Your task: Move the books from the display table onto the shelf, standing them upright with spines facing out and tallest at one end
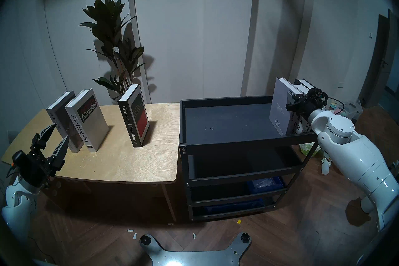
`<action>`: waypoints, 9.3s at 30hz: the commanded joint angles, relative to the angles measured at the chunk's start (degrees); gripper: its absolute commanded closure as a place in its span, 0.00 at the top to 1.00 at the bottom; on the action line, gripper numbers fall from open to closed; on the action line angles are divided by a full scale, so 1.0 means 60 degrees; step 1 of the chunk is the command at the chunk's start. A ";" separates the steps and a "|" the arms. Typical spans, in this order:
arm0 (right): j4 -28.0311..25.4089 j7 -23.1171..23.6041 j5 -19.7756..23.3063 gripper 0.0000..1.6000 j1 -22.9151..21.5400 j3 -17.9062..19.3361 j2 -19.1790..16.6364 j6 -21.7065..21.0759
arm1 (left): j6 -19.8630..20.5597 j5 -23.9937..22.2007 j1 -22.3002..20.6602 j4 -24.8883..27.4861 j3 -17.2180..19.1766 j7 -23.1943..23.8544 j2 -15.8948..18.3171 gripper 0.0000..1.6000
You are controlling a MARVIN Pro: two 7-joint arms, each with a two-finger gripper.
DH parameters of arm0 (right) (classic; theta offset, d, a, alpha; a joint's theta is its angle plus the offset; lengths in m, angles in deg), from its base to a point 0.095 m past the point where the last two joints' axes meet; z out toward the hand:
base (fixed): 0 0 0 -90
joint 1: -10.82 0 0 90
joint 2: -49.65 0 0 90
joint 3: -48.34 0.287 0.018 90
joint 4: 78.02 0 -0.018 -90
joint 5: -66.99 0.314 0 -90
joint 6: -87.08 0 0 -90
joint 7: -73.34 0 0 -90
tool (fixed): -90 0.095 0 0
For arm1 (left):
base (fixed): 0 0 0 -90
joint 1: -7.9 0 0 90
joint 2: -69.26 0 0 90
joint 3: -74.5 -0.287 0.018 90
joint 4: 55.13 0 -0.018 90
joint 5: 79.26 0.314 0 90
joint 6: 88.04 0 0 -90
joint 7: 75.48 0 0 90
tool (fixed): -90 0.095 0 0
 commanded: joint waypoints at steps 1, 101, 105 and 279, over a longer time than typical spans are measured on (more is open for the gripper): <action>0.0102 -0.0113 -0.0156 0.49 -0.0595 0.0060 0.0226 0.0171 | -0.0008 0.0020 0.0004 0.0096 0.0089 -0.0007 0.0022 1.00; -0.6027 -0.4047 -0.2047 1.00 0.3045 -0.0941 0.0984 0.1367 | 0.0306 -0.0846 -0.4033 -0.4696 -0.1498 -0.0566 0.2449 1.00; -0.5874 -0.4070 -0.2241 1.00 0.2798 -0.1161 0.1144 0.1302 | 0.0403 -0.0806 -0.4289 -0.4616 -0.1909 -0.0976 0.2334 1.00; -0.4823 -0.4421 -0.3166 1.00 0.1900 -0.2040 0.1580 0.0985 | 0.6977 0.0490 -1.1538 -0.0420 -0.3895 -0.8103 0.3541 0.00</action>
